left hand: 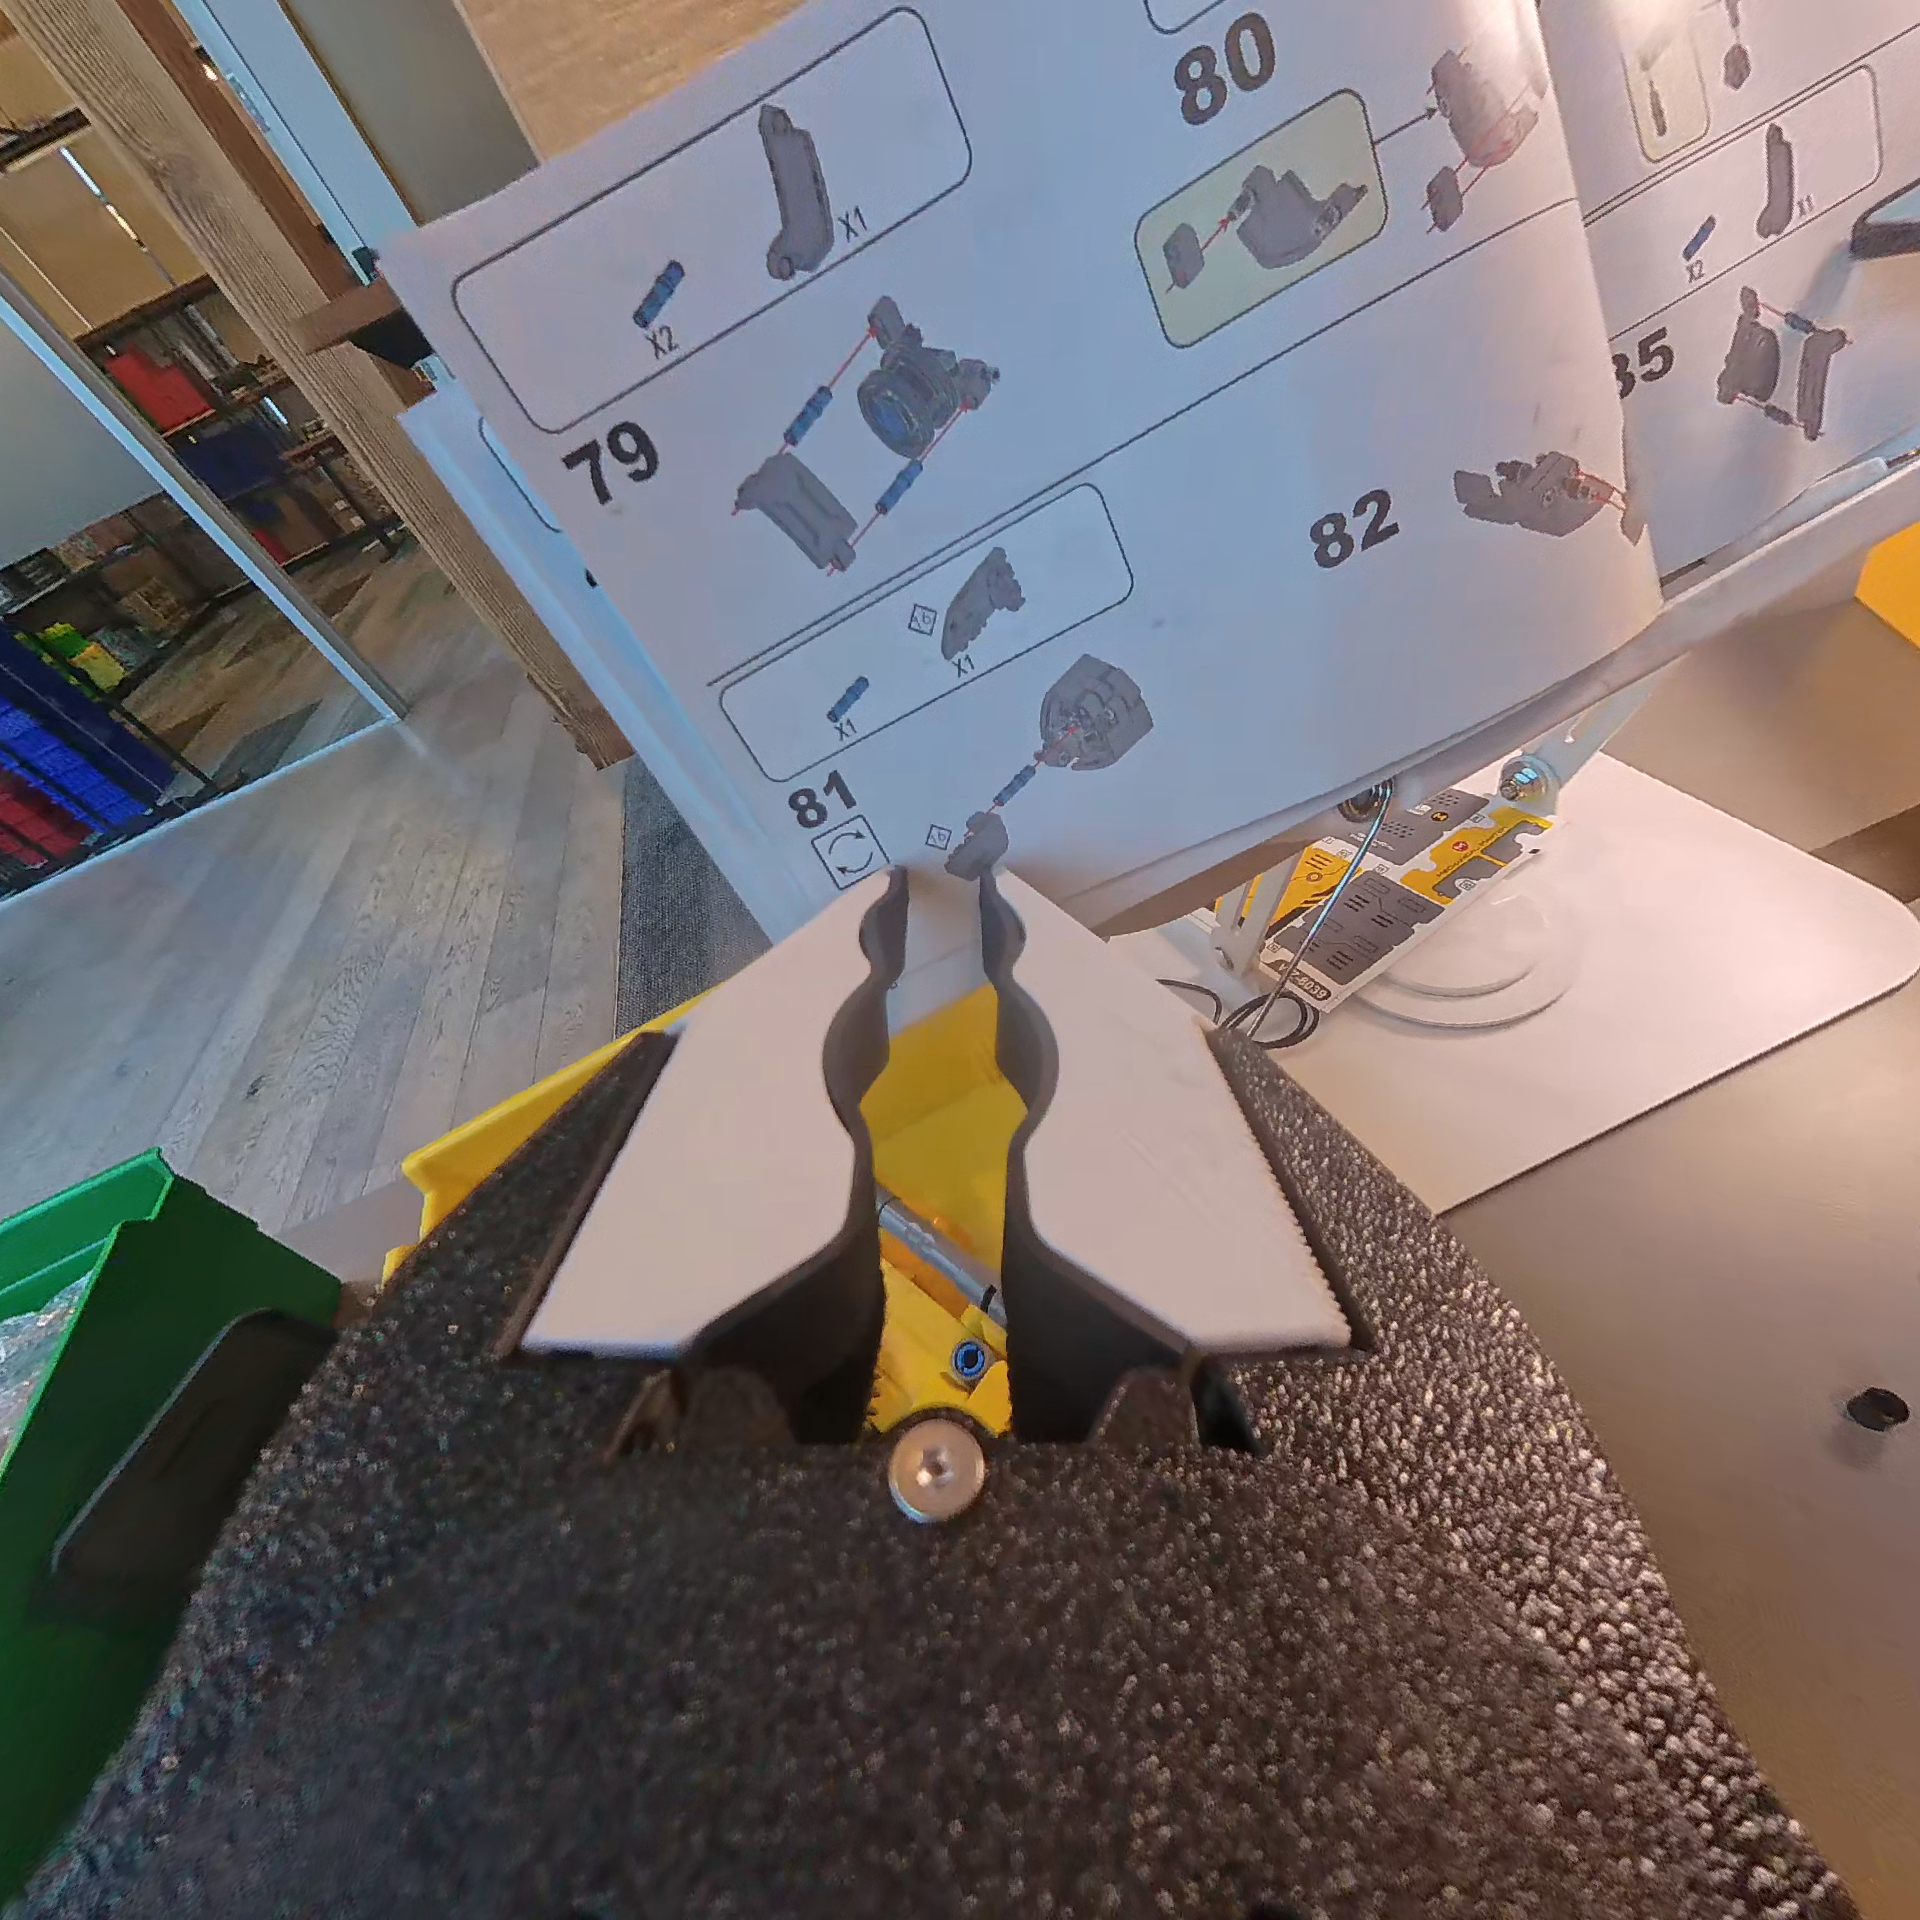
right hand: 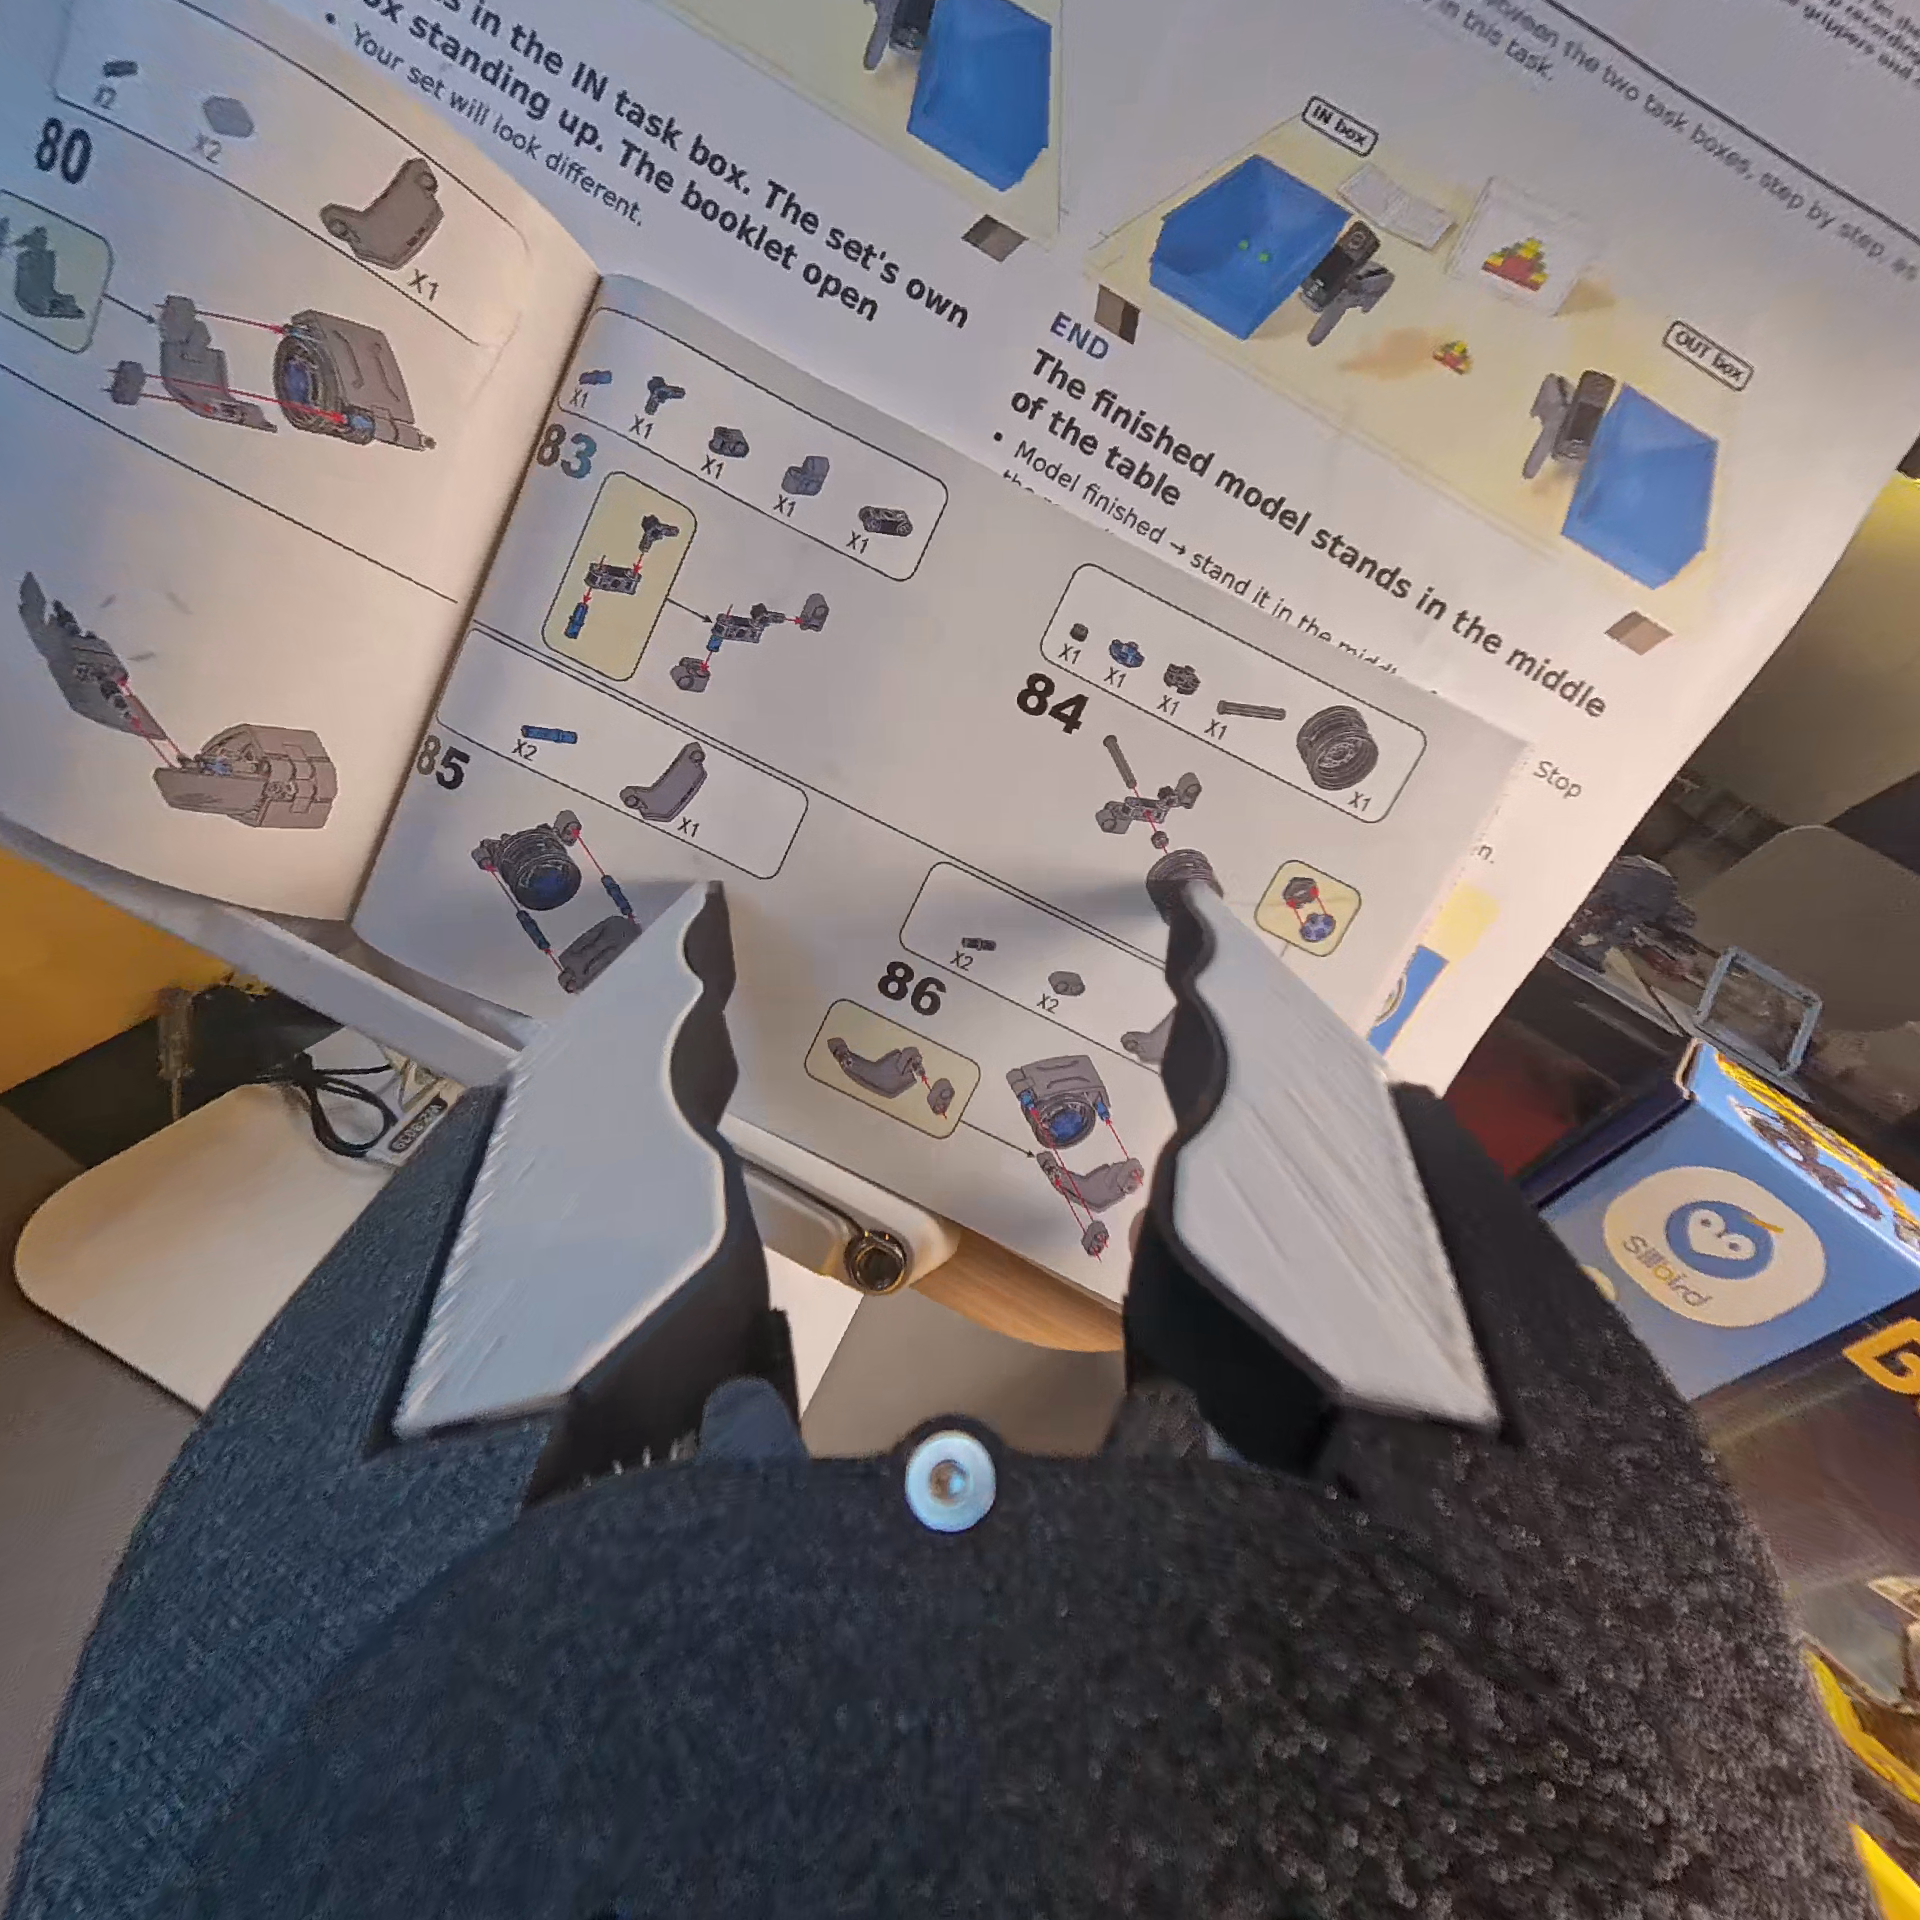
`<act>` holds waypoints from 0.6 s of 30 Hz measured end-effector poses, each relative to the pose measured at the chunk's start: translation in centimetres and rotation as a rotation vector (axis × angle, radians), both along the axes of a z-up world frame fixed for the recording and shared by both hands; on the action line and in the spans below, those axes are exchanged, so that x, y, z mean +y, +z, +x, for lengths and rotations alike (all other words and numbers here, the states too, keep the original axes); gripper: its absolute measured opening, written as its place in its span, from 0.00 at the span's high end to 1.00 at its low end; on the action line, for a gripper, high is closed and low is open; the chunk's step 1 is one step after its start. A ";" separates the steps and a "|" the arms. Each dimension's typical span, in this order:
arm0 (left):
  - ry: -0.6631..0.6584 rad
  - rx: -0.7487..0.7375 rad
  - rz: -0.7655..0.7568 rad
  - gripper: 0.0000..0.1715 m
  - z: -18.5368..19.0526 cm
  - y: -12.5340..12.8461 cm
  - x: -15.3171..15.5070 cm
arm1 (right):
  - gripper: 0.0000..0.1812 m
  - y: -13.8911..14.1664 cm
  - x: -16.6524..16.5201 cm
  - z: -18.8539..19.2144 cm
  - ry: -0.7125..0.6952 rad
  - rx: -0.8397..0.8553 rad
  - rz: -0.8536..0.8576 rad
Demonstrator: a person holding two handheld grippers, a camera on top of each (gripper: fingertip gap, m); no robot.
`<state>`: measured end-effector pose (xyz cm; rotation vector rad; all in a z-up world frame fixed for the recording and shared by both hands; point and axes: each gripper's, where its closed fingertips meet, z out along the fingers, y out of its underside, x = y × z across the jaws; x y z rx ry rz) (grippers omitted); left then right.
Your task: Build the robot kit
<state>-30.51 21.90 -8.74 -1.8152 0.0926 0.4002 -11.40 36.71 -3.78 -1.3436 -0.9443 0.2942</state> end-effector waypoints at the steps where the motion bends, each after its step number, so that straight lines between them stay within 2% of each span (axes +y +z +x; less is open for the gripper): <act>1: 0.001 0.000 0.001 0.92 0.0 0.0 0.0 | 0.59 0.0 -0.1 0.0 0.008 -0.005 0.004; 4: 0.001 0.000 -0.001 0.92 0.0 0.0 0.0 | 0.75 0.0 -0.2 0.3 0.026 -0.016 0.000; 5: 0.000 0.001 -0.003 0.92 0.1 0.0 0.0 | 0.76 0.1 -0.3 0.4 0.035 -0.028 -0.002; 6: -0.001 0.002 -0.003 0.92 0.1 0.0 -0.1 | 0.72 0.3 -0.4 0.5 0.048 -0.034 0.000; 8: -0.004 0.001 -0.004 0.92 0.1 -0.1 -0.1 | 0.50 1.4 0.0 0.7 0.040 -0.003 0.018; 10: -0.005 0.001 -0.005 0.92 0.1 -0.1 -0.1 | 0.34 2.3 0.8 0.7 0.025 0.020 0.017; 12: -0.004 0.004 -0.006 0.92 0.1 -0.1 -0.1 | 0.30 1.9 1.4 0.0 0.035 -0.009 0.003; 15: -0.011 0.003 -0.012 0.92 0.1 -0.1 -0.1 | 0.31 1.8 1.9 -0.3 0.017 -0.023 0.012; 17: -0.012 0.004 -0.010 0.92 0.2 -0.2 -0.1 | 0.34 1.8 1.8 -0.3 0.014 -0.019 0.013; 18: -0.011 0.004 -0.008 0.92 0.1 -0.2 -0.1 | 0.40 1.8 1.7 -0.2 0.018 -0.015 0.018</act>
